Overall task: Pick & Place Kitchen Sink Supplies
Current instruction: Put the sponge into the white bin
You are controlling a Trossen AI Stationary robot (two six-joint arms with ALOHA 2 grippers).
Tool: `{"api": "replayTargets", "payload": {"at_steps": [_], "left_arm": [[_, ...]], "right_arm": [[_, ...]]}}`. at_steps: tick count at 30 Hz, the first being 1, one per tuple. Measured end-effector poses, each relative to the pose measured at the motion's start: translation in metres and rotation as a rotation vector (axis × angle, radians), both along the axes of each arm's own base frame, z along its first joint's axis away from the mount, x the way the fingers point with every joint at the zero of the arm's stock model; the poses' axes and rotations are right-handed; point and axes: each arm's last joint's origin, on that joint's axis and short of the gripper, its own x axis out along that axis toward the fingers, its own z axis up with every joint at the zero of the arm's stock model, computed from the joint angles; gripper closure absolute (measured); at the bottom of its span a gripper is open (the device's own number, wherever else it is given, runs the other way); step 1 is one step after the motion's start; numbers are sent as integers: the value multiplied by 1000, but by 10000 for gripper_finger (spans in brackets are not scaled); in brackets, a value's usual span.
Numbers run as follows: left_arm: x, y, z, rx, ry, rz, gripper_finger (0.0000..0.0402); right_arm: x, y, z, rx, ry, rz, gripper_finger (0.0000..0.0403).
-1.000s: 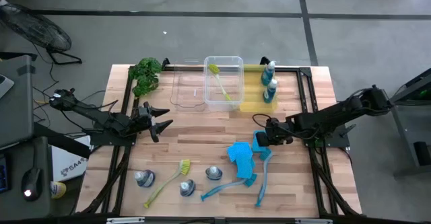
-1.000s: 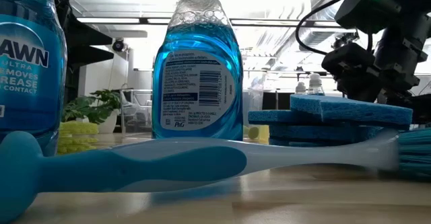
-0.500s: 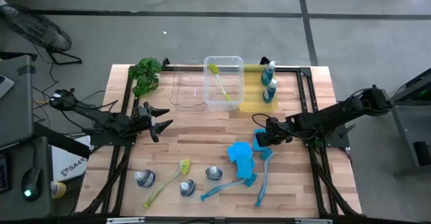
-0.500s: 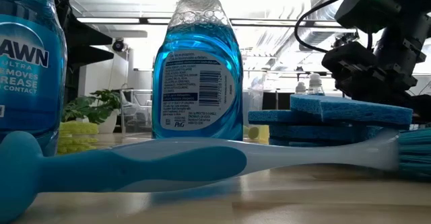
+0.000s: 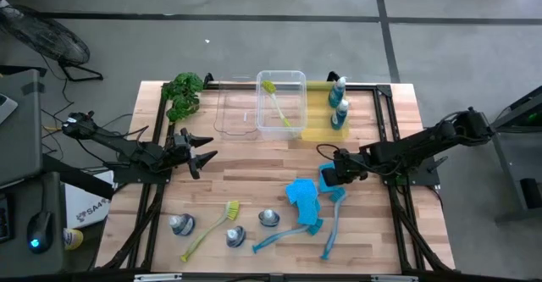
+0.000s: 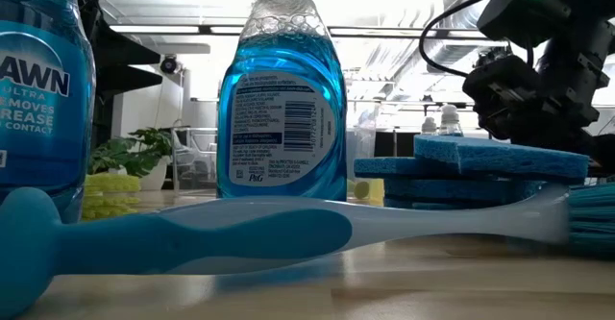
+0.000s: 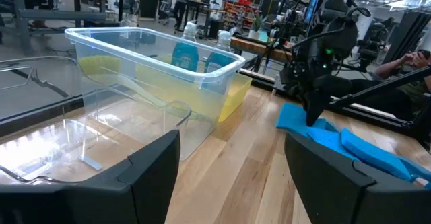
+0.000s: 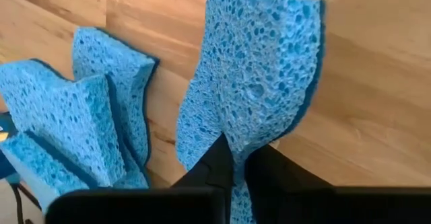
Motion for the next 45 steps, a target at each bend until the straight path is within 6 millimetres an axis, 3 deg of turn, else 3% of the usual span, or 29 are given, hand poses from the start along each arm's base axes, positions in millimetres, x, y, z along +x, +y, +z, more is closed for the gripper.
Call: {"api": "replayTargets", "payload": {"at_steps": [6,13,24,36,45], "left_arm": [[0,0,1,-4,-9,0,138],[0,0,2,-19,-24,-2,138],[0,0,13,-248,-208,-24,138],[-1,-2,24,-505,-382,-128,138],[-1,-1,27,-512,-383,-105,138]], "right_arm": [[1,0,7,12,-55,6,383],[-2,-1,29,-39,-204,38,389],[-2,-5,74,-263,-434,93,391],[4,-6,98,-384,-514,132,391],[9,-5,119,-447,-578,186,391]]}}
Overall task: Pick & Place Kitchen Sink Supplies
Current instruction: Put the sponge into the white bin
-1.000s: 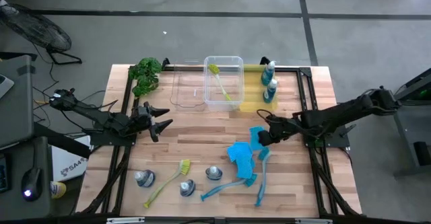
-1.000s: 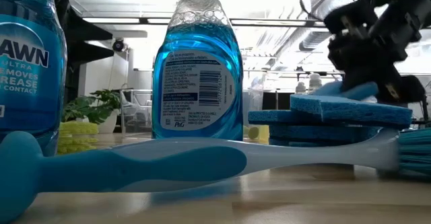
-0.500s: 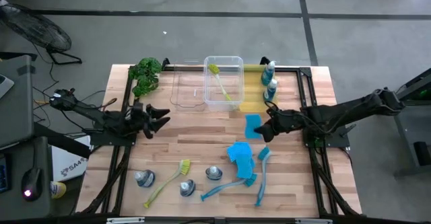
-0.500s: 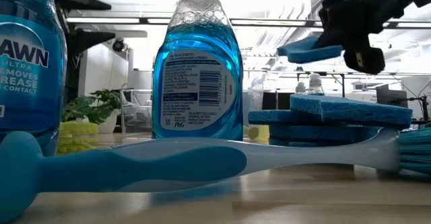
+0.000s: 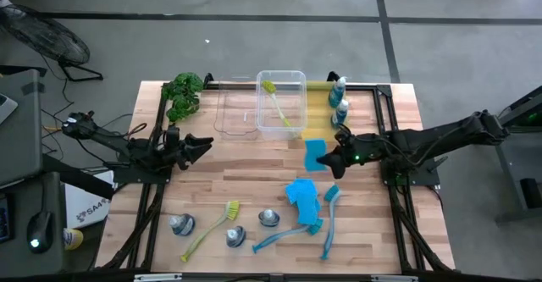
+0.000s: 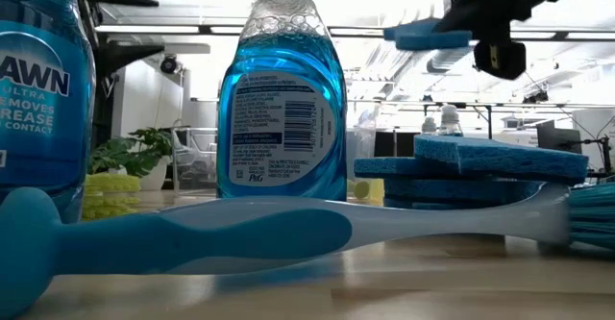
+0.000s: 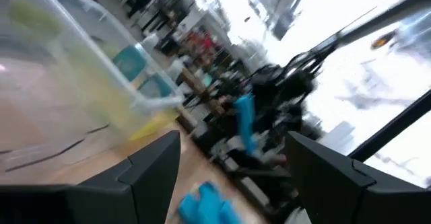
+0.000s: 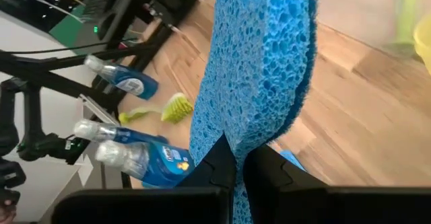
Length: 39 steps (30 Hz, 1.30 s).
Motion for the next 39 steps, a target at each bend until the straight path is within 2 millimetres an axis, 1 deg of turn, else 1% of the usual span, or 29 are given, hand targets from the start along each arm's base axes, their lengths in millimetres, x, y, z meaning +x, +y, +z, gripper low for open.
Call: {"api": "replayTargets", "payload": {"at_steps": [1,5,10,15,19,24,27,30,34,39], "left_arm": [[1,0,3,12,10,1,138],[3,-1,27,63,-9,26,138],[14,-5,55,131,15,39,138],[33,-12,79,188,61,50,138],[56,-10,97,221,72,30,138],[90,7,114,276,90,-32,138],[105,20,122,292,85,-67,138],[118,33,126,301,99,-100,138],[133,47,128,296,109,-141,138],[154,58,125,295,125,-201,138]], "right_arm": [[1,0,3,-13,-9,5,391],[4,-3,18,-77,-54,11,391],[10,-10,39,-163,-105,34,391],[28,-17,58,-243,-124,87,391],[49,-21,71,-301,-130,144,391],[74,-26,80,-348,-114,199,391],[82,-30,83,-357,-80,203,391],[87,-34,83,-350,-71,208,391],[89,-39,82,-348,-65,195,391],[89,-47,82,-358,-62,158,391]]}}
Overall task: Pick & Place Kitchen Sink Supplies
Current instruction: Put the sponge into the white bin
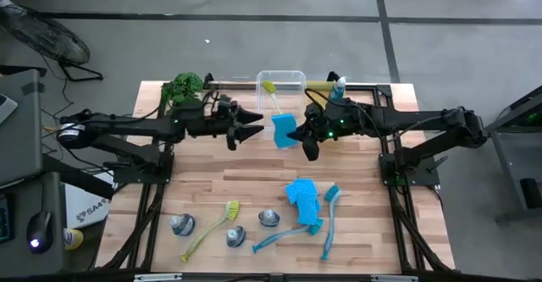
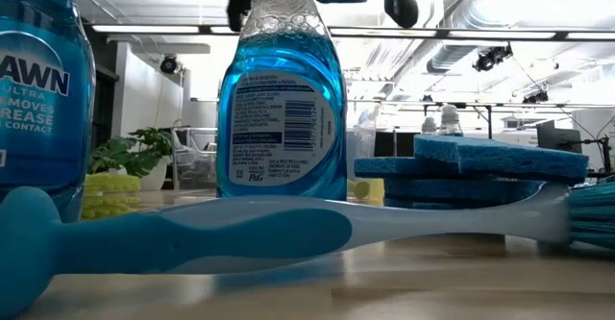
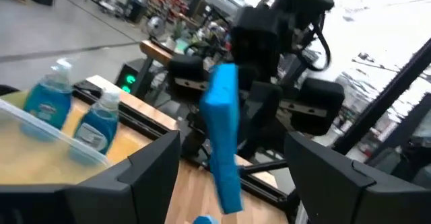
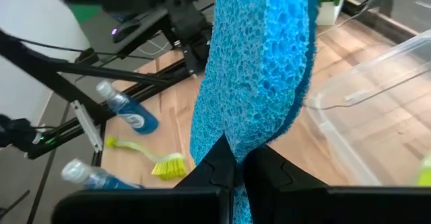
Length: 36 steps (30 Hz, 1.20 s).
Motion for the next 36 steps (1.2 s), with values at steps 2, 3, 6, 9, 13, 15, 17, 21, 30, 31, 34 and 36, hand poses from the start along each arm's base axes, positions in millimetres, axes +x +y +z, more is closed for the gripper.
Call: {"api": "replayTargets", "payload": {"at_steps": [2,3,6,9,13,15,17,21,30,31,34,36], "left_arm": [[8,2,0,1,7,-15,138],[13,3,0,4,12,-21,138],[23,4,1,17,18,-37,138],[32,4,5,33,19,-45,138],[42,6,9,47,11,-47,138],[46,6,9,48,17,-47,138],[50,7,10,48,16,-48,138],[56,8,10,48,20,-60,138],[57,8,9,58,24,-38,221],[57,8,9,58,25,-38,235],[57,8,8,57,34,-38,276],[57,8,8,56,36,-38,301]], "right_arm": [[0,-2,0,-6,0,-5,391],[0,-3,0,-9,1,-6,391],[0,-3,0,-13,1,-5,391],[0,-3,0,-13,1,-4,391],[0,-3,0,-13,0,-3,391],[0,-3,0,-11,1,0,391],[0,-3,0,-6,0,12,391],[0,-3,0,-4,0,17,391],[-2,-3,-3,0,40,17,391],[-2,-3,-4,-2,41,18,391],[-2,-2,-4,-6,41,22,391],[-2,-3,-4,-6,41,22,391]]}}
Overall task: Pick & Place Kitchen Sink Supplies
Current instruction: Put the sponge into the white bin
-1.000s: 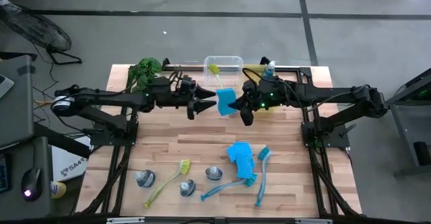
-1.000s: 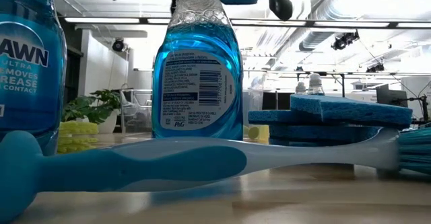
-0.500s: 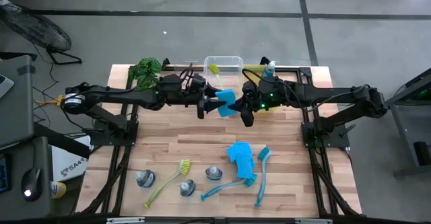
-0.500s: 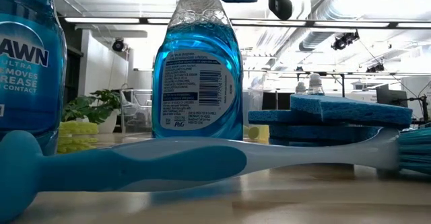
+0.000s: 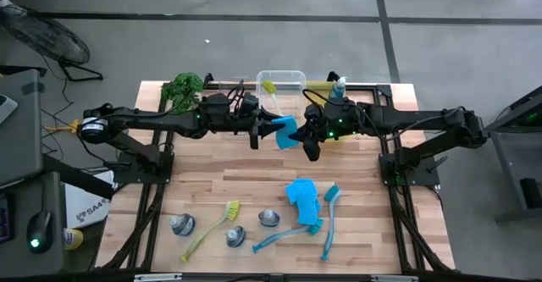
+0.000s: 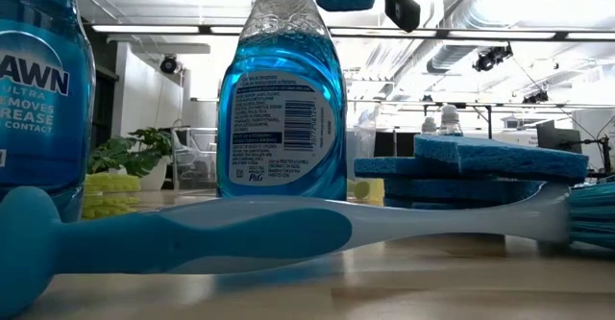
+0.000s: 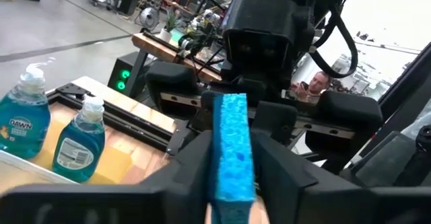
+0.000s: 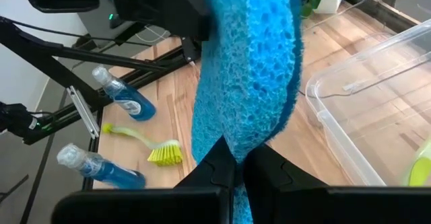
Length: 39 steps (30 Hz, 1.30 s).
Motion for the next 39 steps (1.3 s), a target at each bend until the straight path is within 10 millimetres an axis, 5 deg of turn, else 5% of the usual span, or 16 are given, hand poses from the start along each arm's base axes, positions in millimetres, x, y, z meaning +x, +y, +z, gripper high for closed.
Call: {"api": "replayTargets", "payload": {"at_steps": [10,16,31,39], "left_arm": [[0,0,0,9,2,-13,390],[0,-1,0,18,2,-19,390],[-1,1,0,72,11,7,388],[-27,22,8,76,118,145,388]], "right_arm": [[0,0,0,0,0,1,391],[0,0,0,8,-1,16,380],[-5,1,4,7,-14,16,219],[-24,-3,13,14,9,-9,181]]}}
